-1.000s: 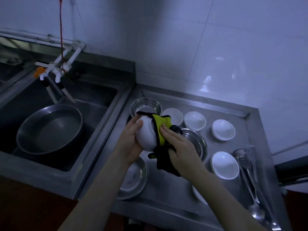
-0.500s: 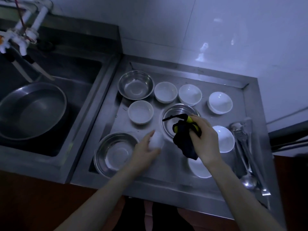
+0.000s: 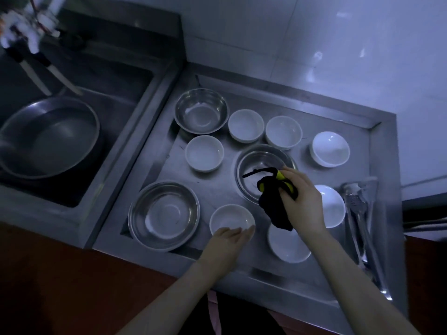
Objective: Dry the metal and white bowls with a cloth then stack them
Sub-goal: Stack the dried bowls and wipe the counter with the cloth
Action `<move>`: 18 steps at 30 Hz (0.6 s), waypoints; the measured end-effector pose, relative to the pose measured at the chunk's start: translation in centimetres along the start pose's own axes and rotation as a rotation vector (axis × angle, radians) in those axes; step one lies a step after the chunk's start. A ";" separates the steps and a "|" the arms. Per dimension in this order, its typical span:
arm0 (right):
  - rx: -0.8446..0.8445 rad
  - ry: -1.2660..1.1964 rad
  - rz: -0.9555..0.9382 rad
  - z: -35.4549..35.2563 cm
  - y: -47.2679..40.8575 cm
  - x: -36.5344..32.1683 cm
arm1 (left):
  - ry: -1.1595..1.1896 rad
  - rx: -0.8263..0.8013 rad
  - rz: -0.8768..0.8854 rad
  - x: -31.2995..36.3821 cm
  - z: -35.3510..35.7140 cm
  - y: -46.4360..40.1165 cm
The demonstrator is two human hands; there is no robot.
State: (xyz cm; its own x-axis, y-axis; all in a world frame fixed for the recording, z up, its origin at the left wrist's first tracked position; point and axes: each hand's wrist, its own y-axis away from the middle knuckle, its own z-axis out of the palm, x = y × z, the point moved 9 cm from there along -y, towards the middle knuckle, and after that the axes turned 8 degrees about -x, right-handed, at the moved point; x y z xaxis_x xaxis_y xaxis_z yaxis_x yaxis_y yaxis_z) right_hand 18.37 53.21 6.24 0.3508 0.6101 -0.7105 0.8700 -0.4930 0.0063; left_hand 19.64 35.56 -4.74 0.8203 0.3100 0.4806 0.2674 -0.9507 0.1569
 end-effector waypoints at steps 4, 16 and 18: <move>-0.044 0.000 -0.028 0.4 -1.5 0.3 | -0.016 0.017 -0.038 0.2 -0.2 -1.1; -0.136 -0.018 -0.181 2.3 -2.8 -2.0 | 0.343 0.257 -0.467 -4.7 -2.4 2.4; -0.128 -0.029 -0.193 2.3 -2.6 -2.4 | 0.304 0.429 -0.560 -7.0 -4.3 5.8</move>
State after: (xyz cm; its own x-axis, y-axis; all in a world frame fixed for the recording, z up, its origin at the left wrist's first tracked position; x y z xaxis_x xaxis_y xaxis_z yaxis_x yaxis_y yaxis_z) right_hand 14.46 51.58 6.36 0.1649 0.6666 -0.7270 0.9576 -0.2848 -0.0440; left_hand 13.25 27.91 -3.45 0.3458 0.6728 0.6541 0.8256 -0.5494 0.1287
